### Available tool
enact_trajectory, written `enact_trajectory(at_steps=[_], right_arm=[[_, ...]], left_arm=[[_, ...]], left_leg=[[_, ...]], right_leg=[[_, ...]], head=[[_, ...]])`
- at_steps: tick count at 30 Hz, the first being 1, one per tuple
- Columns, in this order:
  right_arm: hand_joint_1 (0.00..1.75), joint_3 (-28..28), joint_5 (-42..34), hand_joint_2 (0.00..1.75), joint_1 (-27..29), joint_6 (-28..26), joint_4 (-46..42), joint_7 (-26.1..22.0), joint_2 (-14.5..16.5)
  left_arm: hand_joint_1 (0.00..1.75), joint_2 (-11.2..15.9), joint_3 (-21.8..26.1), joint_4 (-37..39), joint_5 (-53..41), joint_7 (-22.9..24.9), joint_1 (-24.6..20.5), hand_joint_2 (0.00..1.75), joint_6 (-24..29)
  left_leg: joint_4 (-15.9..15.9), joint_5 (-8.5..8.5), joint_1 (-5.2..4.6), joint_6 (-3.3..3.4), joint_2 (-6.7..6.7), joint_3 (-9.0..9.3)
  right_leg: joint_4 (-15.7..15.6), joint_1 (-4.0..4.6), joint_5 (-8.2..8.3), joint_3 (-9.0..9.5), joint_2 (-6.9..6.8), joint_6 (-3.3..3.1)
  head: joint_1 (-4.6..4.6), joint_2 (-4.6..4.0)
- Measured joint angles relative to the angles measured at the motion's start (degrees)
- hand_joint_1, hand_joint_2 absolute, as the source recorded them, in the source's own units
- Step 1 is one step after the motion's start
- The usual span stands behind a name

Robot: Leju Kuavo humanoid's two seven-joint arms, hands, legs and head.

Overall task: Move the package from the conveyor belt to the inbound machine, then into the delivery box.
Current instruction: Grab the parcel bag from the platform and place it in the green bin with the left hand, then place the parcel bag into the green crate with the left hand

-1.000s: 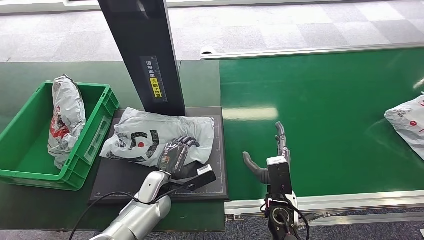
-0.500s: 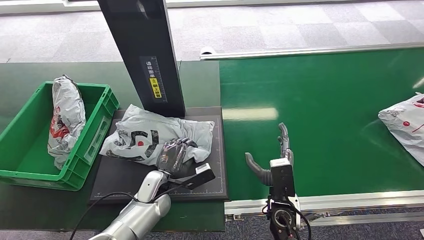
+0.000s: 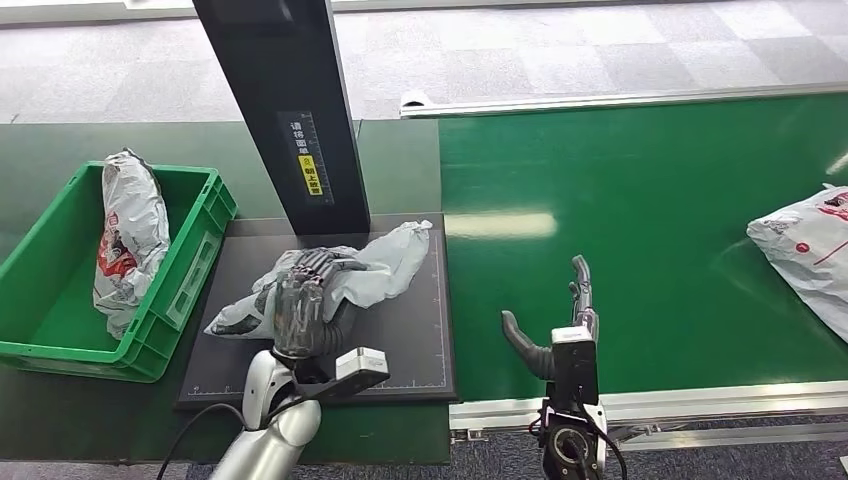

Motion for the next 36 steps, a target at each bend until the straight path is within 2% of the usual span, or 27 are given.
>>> enact_trajectory(at_steps=[3, 8, 14, 22, 32, 34, 36], right_arm=[[0.0, -0.23, -0.08, 1.75, 0.24, -0.35, -0.03, -0.46, -0.08], [0.0, -0.58, -0.19, 1.75, 0.75, -1.18, -0.2, -0.94, -0.26], [0.0, -0.71, -0.67, 1.75, 1.62, -2.04, -0.84, -1.21, -0.54], [0.0, -0.76, -1.21, 1.75, 2.19, -2.31, -2.02, -1.09, -0.85], [0.0, -0.78, -1.14, 1.75, 2.23, -2.23, -2.34, -0.7, -0.87], [0.0, -0.78, -1.06, 1.75, 2.18, -1.95, -2.47, -0.54, -0.86], [0.0, -0.67, -0.93, 1.75, 1.92, -1.5, -2.55, -0.38, -0.76]], left_arm=[[1.75, -2.13, 2.76, -12.92, 1.25, -5.73, 2.76, 1.75, 0.01], [1.75, -3.58, 6.94, -30.01, 1.62, -6.7, 4.22, 1.75, 0.01], [1.75, -3.78, 12.42, -39.76, 2.23, -6.73, 3.23, 1.75, 0.01], [1.75, -3.45, 24.58, -38.27, 0.39, -6.73, -3.56, 1.75, -0.04], [1.75, -3.08, 29.68, -34.64, -1.1, -6.57, -6.49, 1.75, -0.04], [1.75, -1.84, 31.73, -30.11, -4.91, -3.6, -8.99, 1.75, -0.04], [1.75, 1.6, 34.49, -22.01, -13.83, 4.58, -12.49, 1.75, -0.22]], left_leg=[[0.0, -0.01, 0.0, 0.0, 0.0, -0.04], [-0.01, -0.01, 0.03, 0.0, -0.01, -0.03], [-0.01, 0.0, 0.04, 0.0, -0.01, -0.01], [-0.01, 0.01, 0.03, -0.01, 0.0, 0.04], [-0.01, 0.0, 0.03, -0.01, -0.01, 0.0], [-0.01, 0.03, 0.03, -0.02, -0.04, 0.03], [-0.03, 0.07, 0.03, -0.06, 0.05, 0.1]], right_leg=[[0.0, 0.0, 0.0, -0.03, 0.0, 0.0], [0.0, 0.03, -0.02, -0.03, 0.0, -0.02], [0.0, 0.03, -0.01, 0.0, -0.01, -0.02], [0.01, 0.03, 0.0, 0.01, -0.01, -0.01], [0.0, 0.02, -0.01, -0.02, -0.01, -0.01], [0.01, 0.03, -0.01, 0.02, -0.04, -0.02], [0.06, 0.04, 0.05, 0.05, 0.0, -0.11]], head=[[0.01, -0.01], [-0.01, 0.0], [0.01, 0.0], [-0.02, 0.0], [0.01, 0.0], [0.02, 0.0], [0.01, 0.0]])
